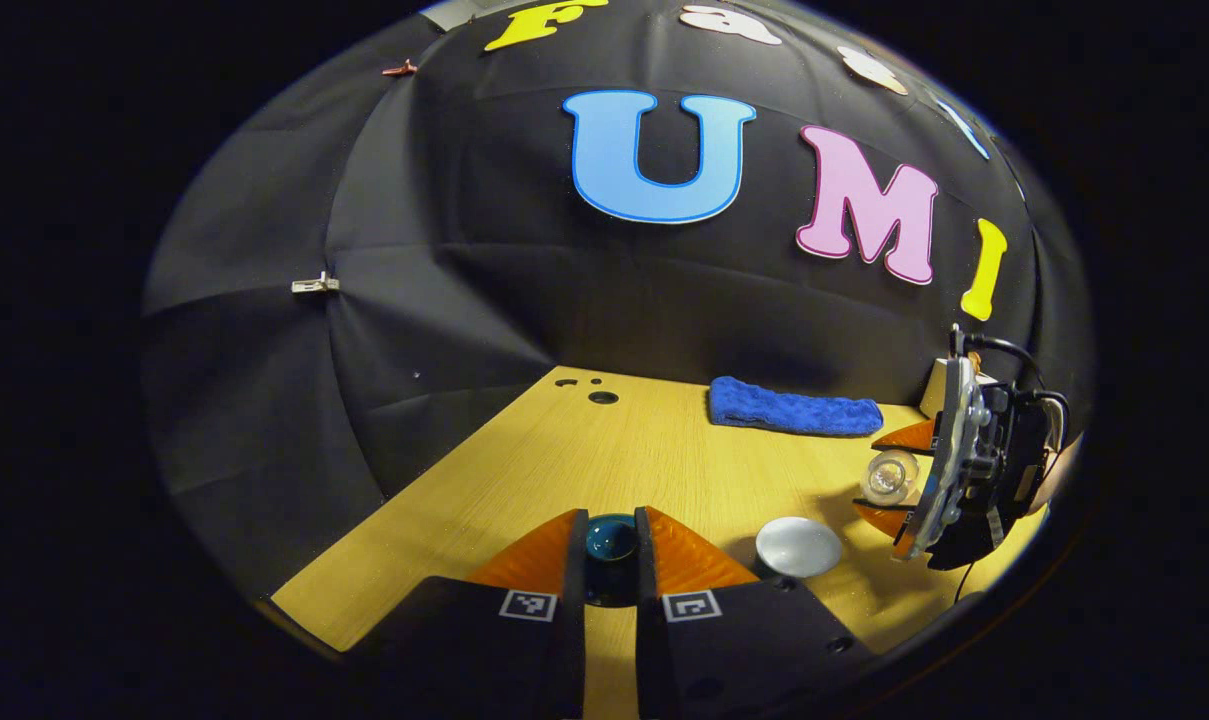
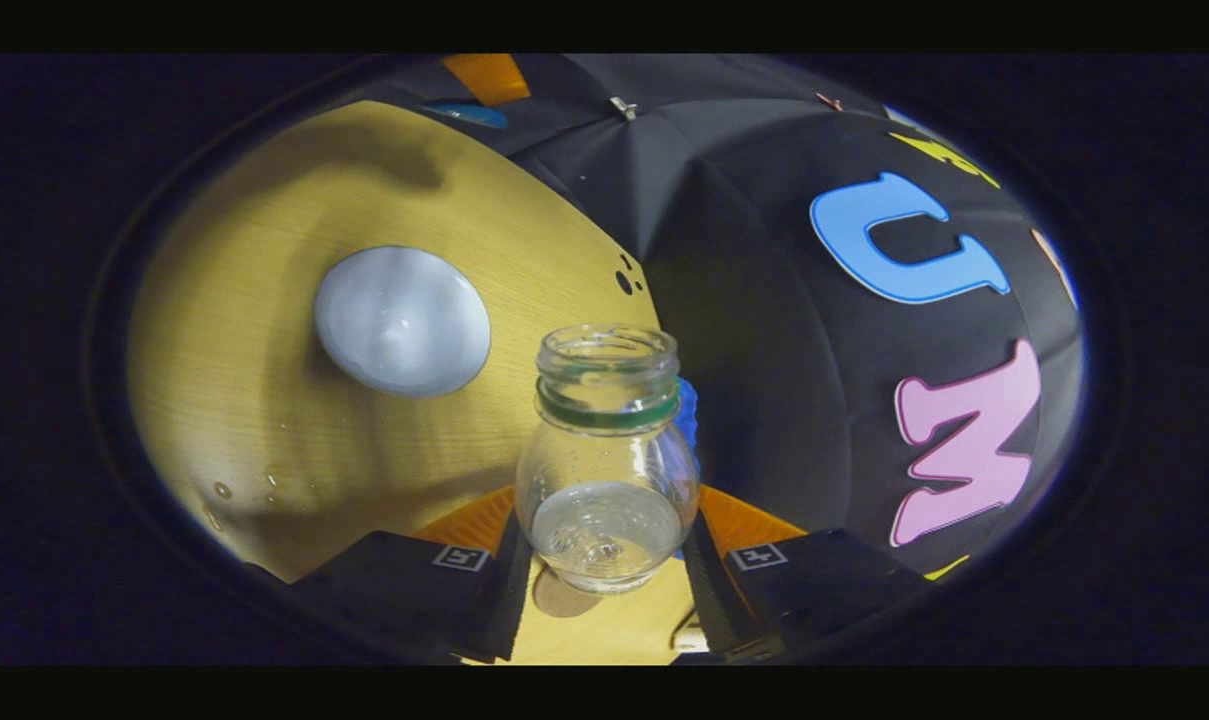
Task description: Open the teacup lid with one hand, grasp the water bottle and pour water into the teacup with the other hand; after pouring, place the water bottle on the coaster and then close the teacup lid.
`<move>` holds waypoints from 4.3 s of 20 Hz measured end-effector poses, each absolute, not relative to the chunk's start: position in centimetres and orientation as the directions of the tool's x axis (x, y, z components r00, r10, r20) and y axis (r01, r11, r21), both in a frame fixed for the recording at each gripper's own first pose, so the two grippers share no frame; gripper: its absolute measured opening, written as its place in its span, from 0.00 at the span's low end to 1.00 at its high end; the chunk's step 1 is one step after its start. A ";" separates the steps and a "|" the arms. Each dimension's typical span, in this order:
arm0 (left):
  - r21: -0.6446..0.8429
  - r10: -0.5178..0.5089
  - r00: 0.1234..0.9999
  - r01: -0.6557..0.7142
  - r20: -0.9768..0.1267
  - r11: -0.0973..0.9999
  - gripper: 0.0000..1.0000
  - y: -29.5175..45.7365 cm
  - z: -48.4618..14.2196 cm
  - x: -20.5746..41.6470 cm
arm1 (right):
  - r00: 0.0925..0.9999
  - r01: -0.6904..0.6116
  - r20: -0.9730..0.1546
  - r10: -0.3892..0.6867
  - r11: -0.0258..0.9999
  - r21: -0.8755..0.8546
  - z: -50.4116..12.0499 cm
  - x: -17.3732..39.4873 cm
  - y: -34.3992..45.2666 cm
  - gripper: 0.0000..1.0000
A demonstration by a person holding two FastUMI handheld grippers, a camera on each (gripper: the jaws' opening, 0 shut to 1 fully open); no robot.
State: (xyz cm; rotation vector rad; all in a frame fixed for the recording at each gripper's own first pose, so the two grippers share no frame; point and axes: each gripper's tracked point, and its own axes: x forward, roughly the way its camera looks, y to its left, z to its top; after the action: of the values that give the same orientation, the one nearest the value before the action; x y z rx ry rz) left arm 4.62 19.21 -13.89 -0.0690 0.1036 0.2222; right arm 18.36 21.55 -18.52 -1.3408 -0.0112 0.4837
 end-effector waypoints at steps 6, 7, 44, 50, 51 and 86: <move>-0.081 0.212 0.971 -0.221 -0.109 0.972 0.21 19.3 -14.4 4.0 | 0.899 -0.217 -0.191 0.395 0.022 -0.976 -15.6 19.1 23.8 0.71; -0.086 0.212 0.971 -0.222 -0.110 0.971 0.24 19.4 -14.7 3.9 | 0.893 -0.206 -0.187 0.410 0.000 -0.979 -15.4 19.3 24.3 0.71; -0.067 0.231 0.965 -0.240 -0.126 0.968 0.24 21.2 -17.3 1.2 | 0.827 0.008 -0.220 0.518 -0.401 -0.916 -18.3 21.6 27.9 0.72; -0.064 0.233 0.964 -0.242 -0.128 0.968 0.24 21.2 -17.4 0.9 | 0.823 0.030 -0.230 0.520 -0.443 -0.896 -18.6 21.7 28.0 0.71; -0.065 0.233 0.964 -0.242 -0.126 0.968 0.24 21.2 -17.2 1.0 | 0.827 0.030 -0.230 0.513 -0.449 -0.893 -18.6 21.9 28.0 0.71; -0.044 0.276 0.957 -0.281 -0.093 0.959 0.24 21.0 -16.1 -1.0 | 0.822 0.165 -0.245 0.515 -0.626 -0.763 -17.2 21.9 29.5 0.71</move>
State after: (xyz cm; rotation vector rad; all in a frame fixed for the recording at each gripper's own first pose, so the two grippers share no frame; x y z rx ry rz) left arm -0.96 21.02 -16.09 -0.0570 0.0861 0.2826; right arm 21.92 29.54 -17.19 -2.2215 -0.4955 0.5764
